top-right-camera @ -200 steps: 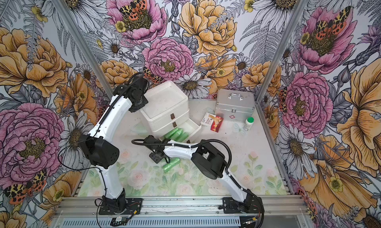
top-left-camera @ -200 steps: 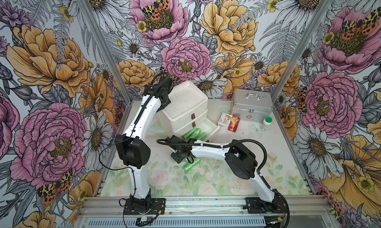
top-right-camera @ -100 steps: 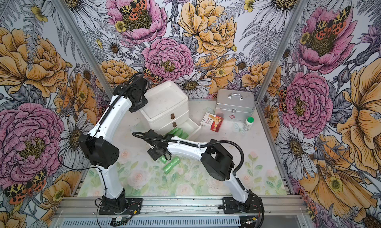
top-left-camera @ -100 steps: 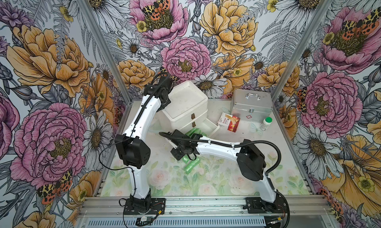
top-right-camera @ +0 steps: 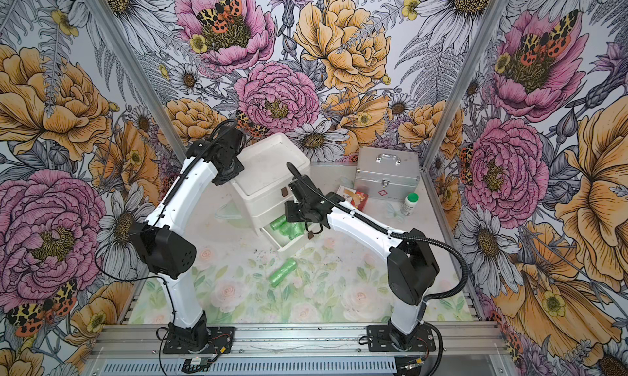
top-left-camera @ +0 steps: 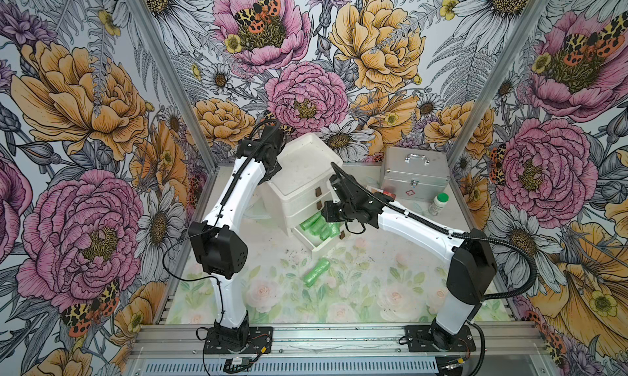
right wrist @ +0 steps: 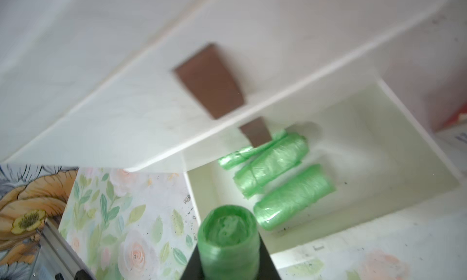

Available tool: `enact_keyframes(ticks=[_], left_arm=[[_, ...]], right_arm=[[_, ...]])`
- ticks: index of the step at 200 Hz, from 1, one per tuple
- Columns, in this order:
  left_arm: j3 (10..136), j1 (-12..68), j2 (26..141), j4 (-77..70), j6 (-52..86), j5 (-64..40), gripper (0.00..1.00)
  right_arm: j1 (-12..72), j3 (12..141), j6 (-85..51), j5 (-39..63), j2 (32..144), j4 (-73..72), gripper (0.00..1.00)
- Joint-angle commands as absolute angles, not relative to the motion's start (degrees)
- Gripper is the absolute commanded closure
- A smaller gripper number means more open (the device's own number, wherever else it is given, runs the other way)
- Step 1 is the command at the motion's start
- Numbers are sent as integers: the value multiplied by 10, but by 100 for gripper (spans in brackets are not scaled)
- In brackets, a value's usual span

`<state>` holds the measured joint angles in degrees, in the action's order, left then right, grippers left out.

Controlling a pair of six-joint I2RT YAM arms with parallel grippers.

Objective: Sort the rolls of trash bags by color and place them into the drawer
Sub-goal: Place the roll of trash bags in the drawer.

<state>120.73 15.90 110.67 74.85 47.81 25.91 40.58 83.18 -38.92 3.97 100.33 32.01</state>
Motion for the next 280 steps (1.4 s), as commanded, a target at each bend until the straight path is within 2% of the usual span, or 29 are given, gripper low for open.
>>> enact_keyframes(ticks=[1, 26, 111, 170, 191, 215, 247, 280], left_arm=[[1170, 167, 1133, 830, 490, 134, 100], [1170, 167, 1131, 829, 490, 134, 100], [1173, 164, 1137, 829, 489, 131, 100], [1172, 163, 1147, 825, 487, 128, 100], [1170, 163, 1150, 824, 488, 126, 100], [1170, 164, 1152, 822, 487, 127, 100], [1170, 164, 1151, 822, 487, 127, 100], [1169, 163, 1150, 822, 486, 127, 100]], right_arm=[[383, 778, -517, 6, 966, 259, 82], [364, 750, -595, 1, 968, 215, 82], [357, 800, -715, 16, 1053, 196, 82], [368, 794, -735, 28, 1076, 179, 68], [374, 793, -733, 28, 1081, 179, 49], [375, 792, -732, 50, 1088, 179, 36], [379, 781, -695, 36, 1065, 179, 34], [388, 767, -587, 32, 1017, 181, 36]])
